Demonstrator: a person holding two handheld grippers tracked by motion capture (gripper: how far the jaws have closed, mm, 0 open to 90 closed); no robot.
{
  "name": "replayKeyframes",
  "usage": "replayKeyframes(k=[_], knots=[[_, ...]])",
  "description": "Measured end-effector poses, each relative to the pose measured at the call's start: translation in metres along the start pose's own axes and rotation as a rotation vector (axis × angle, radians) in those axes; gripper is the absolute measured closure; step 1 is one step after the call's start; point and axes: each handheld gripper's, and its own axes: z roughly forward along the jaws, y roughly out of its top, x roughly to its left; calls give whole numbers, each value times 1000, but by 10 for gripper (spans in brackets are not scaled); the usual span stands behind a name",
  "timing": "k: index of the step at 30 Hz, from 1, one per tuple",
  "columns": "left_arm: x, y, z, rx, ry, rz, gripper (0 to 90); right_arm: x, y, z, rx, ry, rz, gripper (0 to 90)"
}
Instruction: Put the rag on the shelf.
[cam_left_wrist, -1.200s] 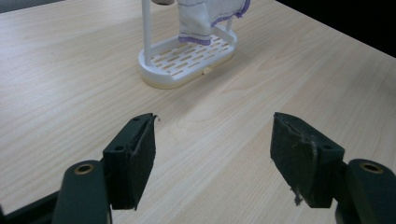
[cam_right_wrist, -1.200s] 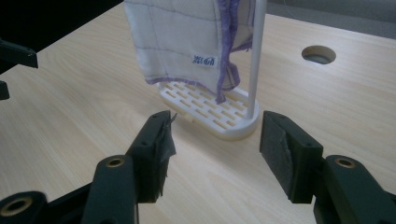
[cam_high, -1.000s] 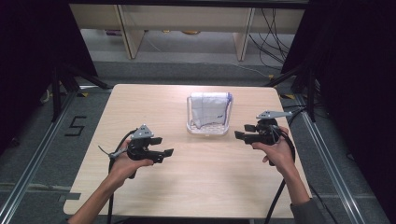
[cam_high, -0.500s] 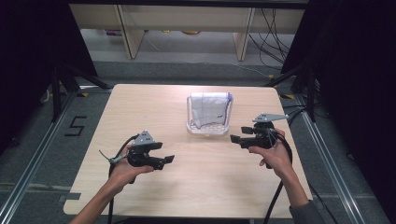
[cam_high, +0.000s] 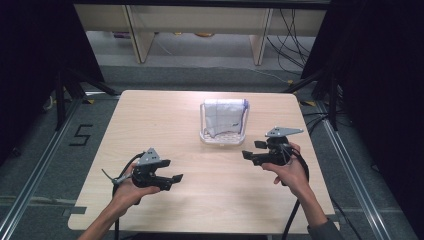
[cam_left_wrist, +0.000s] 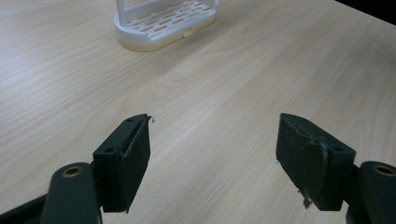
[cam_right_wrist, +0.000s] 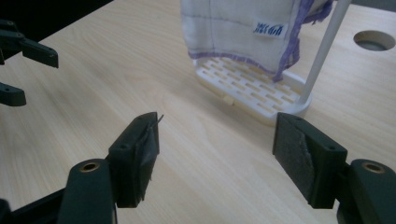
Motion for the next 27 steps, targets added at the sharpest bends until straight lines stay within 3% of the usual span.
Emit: replayKeyframes(k=[1, 4, 7, 9, 10, 13, 17, 18, 19, 20, 21, 22, 25, 27], knots=[[-1, -1, 0, 0, 5, 2, 261, -1, -2, 1, 4, -13, -27, 323], [-1, -4, 1, 4, 7, 11, 255, 5, -7, 4, 26, -1, 2, 321], [-3, -8, 0, -3, -2, 2, 251, 6, -10, 5, 35, -3, -18, 321], [-5, -10, 0, 4, 3, 11, 248, 9, -12, 6, 41, -3, -3, 321], [-5, -11, -1, 10, -8, 16, 247, 8, -12, 7, 37, -4, -36, 321], [-8, -13, -2, 13, -6, 28, 244, 12, -15, 9, 49, 3, -8, 321], [-12, -16, -2, 11, -6, 34, 238, 15, -17, 11, 53, 5, -19, 321], [-12, -17, -2, 12, -10, 40, 236, 15, -18, 11, 48, 7, -41, 321], [-12, -18, -2, 21, -14, 53, 235, 18, -19, 11, 46, 20, -7, 321], [-13, -19, -1, 20, -8, 54, 235, 18, -19, 11, 47, 12, -32, 321], [-13, -21, 0, 23, -10, 50, 235, 21, -21, 12, 57, 23, -11, 320], [-12, -22, 0, 30, -13, 50, 234, 21, -22, 13, 51, 12, -47, 320], [-13, -25, 1, 35, -23, 43, 231, 27, -28, 13, 67, 27, -23, 319], [-15, -27, 1, 33, -20, 44, 230, 29, -31, 15, 68, 31, -41, 318]])
